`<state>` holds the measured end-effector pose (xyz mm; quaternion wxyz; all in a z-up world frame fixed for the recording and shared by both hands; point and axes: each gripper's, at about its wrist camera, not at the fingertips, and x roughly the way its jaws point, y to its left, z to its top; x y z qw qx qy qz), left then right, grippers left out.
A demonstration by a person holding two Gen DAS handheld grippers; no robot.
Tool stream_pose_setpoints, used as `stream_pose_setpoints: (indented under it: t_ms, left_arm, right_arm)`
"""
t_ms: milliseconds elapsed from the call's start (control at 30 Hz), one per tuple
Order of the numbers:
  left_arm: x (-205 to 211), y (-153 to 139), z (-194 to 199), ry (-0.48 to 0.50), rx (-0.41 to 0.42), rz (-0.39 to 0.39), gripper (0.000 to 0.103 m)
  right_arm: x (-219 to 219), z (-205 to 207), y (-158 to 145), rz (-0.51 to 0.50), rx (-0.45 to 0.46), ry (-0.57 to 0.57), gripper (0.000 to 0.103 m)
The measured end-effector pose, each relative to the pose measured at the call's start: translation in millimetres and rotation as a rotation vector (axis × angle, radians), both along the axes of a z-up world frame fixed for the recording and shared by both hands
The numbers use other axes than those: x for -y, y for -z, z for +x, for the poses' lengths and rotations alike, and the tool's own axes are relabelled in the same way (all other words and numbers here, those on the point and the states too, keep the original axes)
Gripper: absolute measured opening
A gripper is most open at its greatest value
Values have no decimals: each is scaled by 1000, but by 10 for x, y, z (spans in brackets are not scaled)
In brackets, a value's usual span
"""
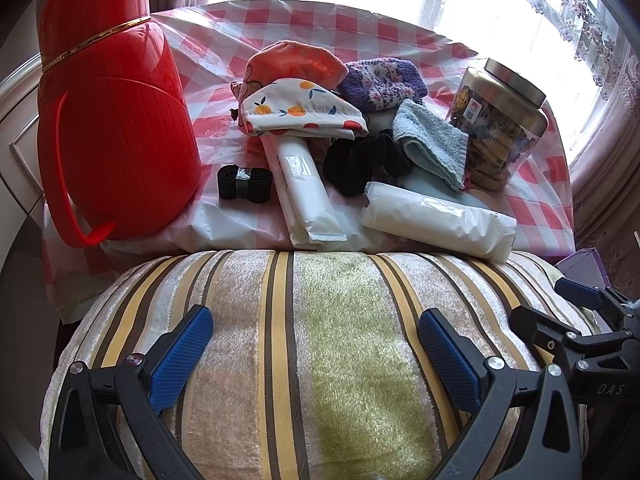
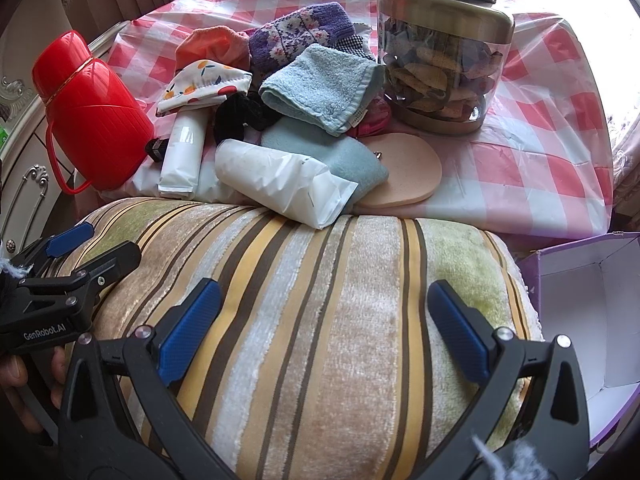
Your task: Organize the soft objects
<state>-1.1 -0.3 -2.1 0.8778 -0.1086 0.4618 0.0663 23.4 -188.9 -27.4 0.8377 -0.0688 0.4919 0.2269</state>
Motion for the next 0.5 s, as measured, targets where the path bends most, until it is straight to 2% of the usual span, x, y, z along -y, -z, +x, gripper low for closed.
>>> stream_pose_setpoints:
  t_ms: [500]
  left_arm:
    - [9,-2,0,-2,0,1,103]
  right_arm:
    - [-1,0,2,3,1,0,103]
